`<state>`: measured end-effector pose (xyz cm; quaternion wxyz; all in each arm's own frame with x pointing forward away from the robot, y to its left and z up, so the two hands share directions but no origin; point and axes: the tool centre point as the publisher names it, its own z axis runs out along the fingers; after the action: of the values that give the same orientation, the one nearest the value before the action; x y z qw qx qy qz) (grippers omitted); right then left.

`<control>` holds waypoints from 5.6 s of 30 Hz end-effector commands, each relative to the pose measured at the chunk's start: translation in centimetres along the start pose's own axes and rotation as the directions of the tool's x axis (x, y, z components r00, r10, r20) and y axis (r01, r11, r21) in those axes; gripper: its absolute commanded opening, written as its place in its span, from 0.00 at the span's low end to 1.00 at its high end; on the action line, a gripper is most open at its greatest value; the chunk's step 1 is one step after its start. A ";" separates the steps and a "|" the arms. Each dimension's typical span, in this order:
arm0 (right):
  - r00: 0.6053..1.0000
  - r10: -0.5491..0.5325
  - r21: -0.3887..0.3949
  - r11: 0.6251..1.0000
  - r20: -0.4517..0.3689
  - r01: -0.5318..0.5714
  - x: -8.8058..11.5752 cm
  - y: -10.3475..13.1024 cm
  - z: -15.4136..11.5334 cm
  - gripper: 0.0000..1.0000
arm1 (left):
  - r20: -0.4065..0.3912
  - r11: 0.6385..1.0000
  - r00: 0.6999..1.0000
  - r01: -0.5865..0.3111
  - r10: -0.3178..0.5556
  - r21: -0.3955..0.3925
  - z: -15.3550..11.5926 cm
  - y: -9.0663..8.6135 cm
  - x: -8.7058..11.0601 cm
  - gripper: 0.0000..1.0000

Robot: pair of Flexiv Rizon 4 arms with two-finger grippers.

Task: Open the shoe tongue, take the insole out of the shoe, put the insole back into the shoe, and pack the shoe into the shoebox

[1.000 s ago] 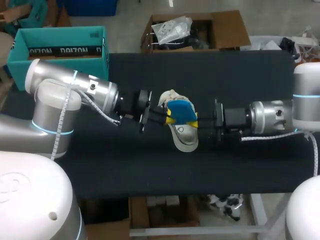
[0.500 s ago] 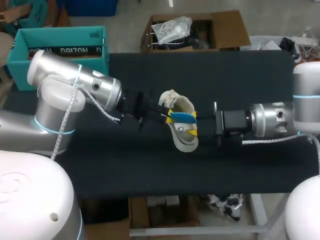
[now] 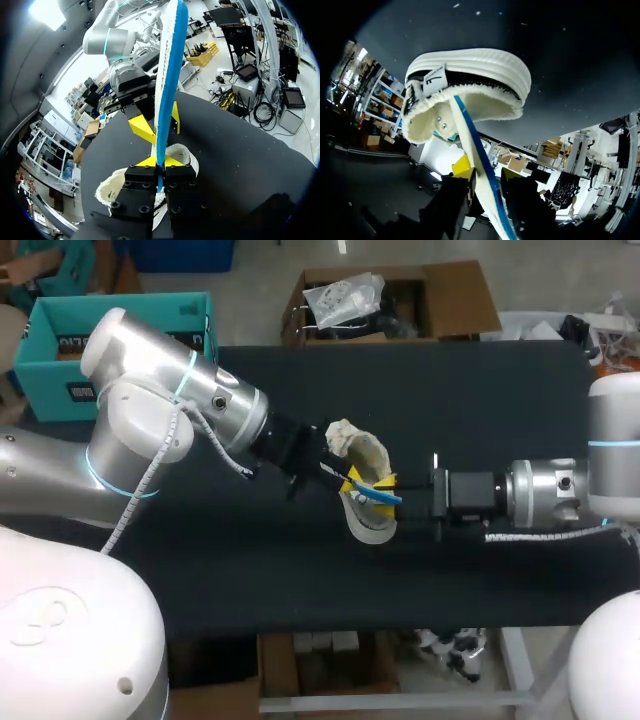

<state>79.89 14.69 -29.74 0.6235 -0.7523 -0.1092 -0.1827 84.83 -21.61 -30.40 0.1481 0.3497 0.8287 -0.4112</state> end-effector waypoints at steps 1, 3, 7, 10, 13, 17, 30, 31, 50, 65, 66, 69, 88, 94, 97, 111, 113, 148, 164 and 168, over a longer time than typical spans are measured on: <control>1.000 0.008 0.004 1.000 -0.018 -0.008 -0.4 0.4 0.1 0.33 | -0.025 1.000 1.000 0.009 -0.009 -0.003 0.1 0.7 -0.6 0.00; 1.000 0.011 0.002 1.000 -0.021 -0.011 -0.4 0.6 0.1 0.33 | -0.025 1.000 1.000 0.012 -0.012 -0.005 0.1 1.0 -0.7 0.00; 0.999 0.027 -0.001 1.000 -0.033 -0.027 -0.3 1.0 0.2 0.32 | -0.037 1.000 0.999 0.019 -0.019 -0.006 0.2 1.5 -0.8 0.00; 0.999 0.031 -0.006 0.999 -0.044 -0.032 -0.3 1.2 0.2 0.30 | -0.052 1.000 0.998 0.025 -0.025 0.008 0.3 1.7 -0.8 0.00; 0.998 0.034 -0.010 0.999 -0.052 -0.035 -0.2 1.3 0.2 0.28 | -0.077 1.000 0.997 0.024 -0.023 0.017 0.4 1.9 -0.6 0.00; 0.998 0.035 -0.014 0.999 -0.060 -0.036 0.1 1.5 0.1 0.26 | -0.090 0.999 0.996 0.023 -0.020 0.034 0.2 1.8 -0.3 0.00; 0.997 0.031 -0.047 0.998 -0.068 -0.034 1.9 3.3 0.4 0.00 | -0.096 1.000 0.995 0.009 -0.008 0.009 0.7 2.3 -0.7 0.00; 0.997 0.031 -0.052 0.998 -0.069 -0.035 2.0 3.4 0.4 0.00 | -0.095 1.000 0.995 0.010 -0.009 0.008 0.8 2.4 -0.7 0.00; 0.992 0.061 -0.116 0.990 -0.114 -0.074 3.4 6.5 0.1 0.00 | -0.093 0.998 0.994 0.046 -0.049 -0.037 2.9 3.9 -0.7 0.00; 0.989 0.091 -0.104 0.989 -0.116 -0.103 4.1 8.3 0.5 0.00 | -0.070 0.995 0.993 0.096 -0.097 -0.011 1.8 4.4 -0.3 0.36; 0.989 0.091 -0.105 0.989 -0.116 -0.104 4.0 8.2 0.5 0.00 | -0.068 0.996 0.993 0.093 -0.093 -0.005 1.7 4.3 -0.2 0.44; 0.989 0.091 -0.111 0.988 -0.121 -0.104 3.8 8.1 0.3 0.00 | -0.063 0.996 0.995 0.085 -0.083 0.017 1.4 3.7 -0.2 0.45; 0.992 0.069 -0.149 0.985 -0.103 -0.084 3.0 5.8 0.6 0.47 | -0.050 0.999 0.997 0.052 -0.052 -0.001 1.7 3.1 -0.2 0.00; 0.994 0.048 -0.163 0.985 -0.100 -0.064 2.4 4.7 0.9 0.32 | -0.042 0.998 0.997 0.064 -0.064 0.006 1.5 3.3 0.0 0.00; 0.994 0.048 -0.166 0.984 -0.098 -0.064 2.4 4.7 1.0 0.09 | -0.041 0.998 0.997 0.067 -0.066 0.007 1.5 3.4 0.1 0.00; 0.991 0.095 -0.195 0.974 -0.096 -0.112 4.6 7.2 1.5 0.00 | -0.017 0.992 0.992 0.123 -0.123 -0.020 1.8 5.4 -1.1 0.00; 0.990 0.102 -0.205 0.971 -0.098 -0.120 4.9 7.4 1.6 0.00 | -0.012 0.991 0.991 0.133 -0.133 -0.022 1.8 5.7 -1.3 0.00; 0.990 0.079 -0.230 0.968 -0.115 -0.104 2.1 5.2 1.3 0.42 | 0.030 1.000 1.000 0.007 -0.006 -0.026 1.7 2.2 0.4 0.00; 0.989 0.070 -0.260 0.960 -0.130 -0.102 3.1 6.1 1.0 0.00 | 0.100 0.999 0.995 0.004 0.001 -0.051 2.0 2.9 -0.2 0.00; 0.989 0.071 -0.262 0.959 -0.129 -0.103 3.7 7.3 1.1 0.00 | 0.102 0.998 0.995 0.019 -0.012 -0.063 2.5 3.8 -0.7 0.00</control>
<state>85.50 14.30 -34.13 0.5255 -0.8230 -0.0116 -0.2155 87.37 -22.01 -33.20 0.1986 0.3183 0.8343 -0.4040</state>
